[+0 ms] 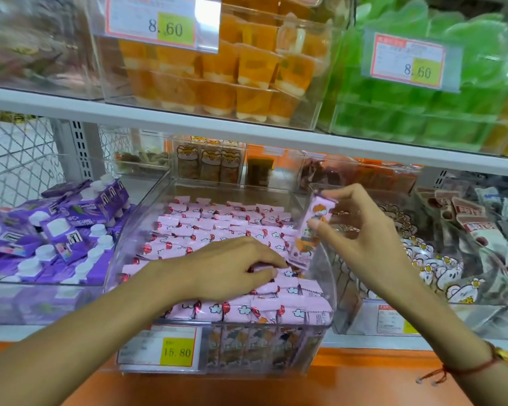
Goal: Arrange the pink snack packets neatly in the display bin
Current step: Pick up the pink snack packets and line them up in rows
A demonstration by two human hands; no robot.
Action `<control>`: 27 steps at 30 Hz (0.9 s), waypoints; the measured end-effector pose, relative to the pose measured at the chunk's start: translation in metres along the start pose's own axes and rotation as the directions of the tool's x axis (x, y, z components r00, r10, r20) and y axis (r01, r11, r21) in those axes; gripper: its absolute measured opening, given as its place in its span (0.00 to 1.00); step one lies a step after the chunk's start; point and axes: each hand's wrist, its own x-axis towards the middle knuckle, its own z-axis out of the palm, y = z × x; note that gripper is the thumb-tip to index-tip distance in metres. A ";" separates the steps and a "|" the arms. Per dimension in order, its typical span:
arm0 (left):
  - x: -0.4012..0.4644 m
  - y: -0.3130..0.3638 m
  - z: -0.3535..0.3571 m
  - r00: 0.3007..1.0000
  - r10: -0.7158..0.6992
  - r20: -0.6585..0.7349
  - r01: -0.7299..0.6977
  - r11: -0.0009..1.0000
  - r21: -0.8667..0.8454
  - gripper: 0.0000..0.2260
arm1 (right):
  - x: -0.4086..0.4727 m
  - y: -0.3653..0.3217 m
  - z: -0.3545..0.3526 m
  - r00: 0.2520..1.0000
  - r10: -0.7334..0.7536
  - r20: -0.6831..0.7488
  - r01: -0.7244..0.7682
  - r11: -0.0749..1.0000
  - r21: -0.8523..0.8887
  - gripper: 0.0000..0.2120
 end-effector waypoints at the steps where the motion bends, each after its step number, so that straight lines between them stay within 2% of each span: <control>1: 0.000 0.000 0.000 1.000 -0.004 0.005 0.004 1.000 0.015 0.16 | 0.000 -0.002 0.000 1.000 -0.004 0.030 0.006 0.998 -0.064 0.14; 6: 0.000 0.001 0.002 0.999 -0.017 -0.052 0.016 1.000 -0.007 0.14 | 0.009 -0.015 -0.014 0.983 -0.018 0.182 0.074 0.949 -0.306 0.16; 10: 0.000 -0.001 0.003 0.998 -0.021 -0.061 0.018 0.999 -0.038 0.13 | 0.012 -0.019 -0.011 0.935 -0.033 0.353 0.256 0.753 -0.607 0.15; 14: 0.001 -0.001 0.003 0.998 -0.028 -0.055 0.026 0.999 -0.040 0.13 | 0.013 -0.016 -0.001 0.896 0.020 0.443 0.338 0.616 -0.712 0.14; 17: 0.000 -0.002 0.004 0.998 -0.022 -0.061 0.020 0.999 -0.033 0.13 | 0.013 -0.016 0.006 0.811 0.016 0.586 0.480 0.556 -0.679 0.12; 19: 0.001 -0.002 0.004 0.998 -0.014 -0.064 0.012 0.999 -0.032 0.13 | 0.014 -0.015 0.010 0.752 0.057 0.656 0.529 0.543 -0.653 0.11; 23: 0.001 -0.002 0.003 0.999 -0.018 -0.048 0.016 0.999 -0.046 0.13 | 0.021 -0.017 0.002 0.730 0.090 0.678 0.496 0.613 -0.615 0.11; 25: 0.000 0.000 -0.001 0.998 -0.024 -0.062 0.019 0.997 -0.079 0.13 | 0.020 -0.020 -0.008 0.763 0.071 0.643 0.427 0.692 -0.582 0.11; 27: -0.002 0.002 -0.007 0.993 -0.032 -0.112 0.019 0.993 -0.120 0.13 | 0.014 -0.022 -0.017 0.827 0.025 0.561 0.363 0.738 -0.569 0.09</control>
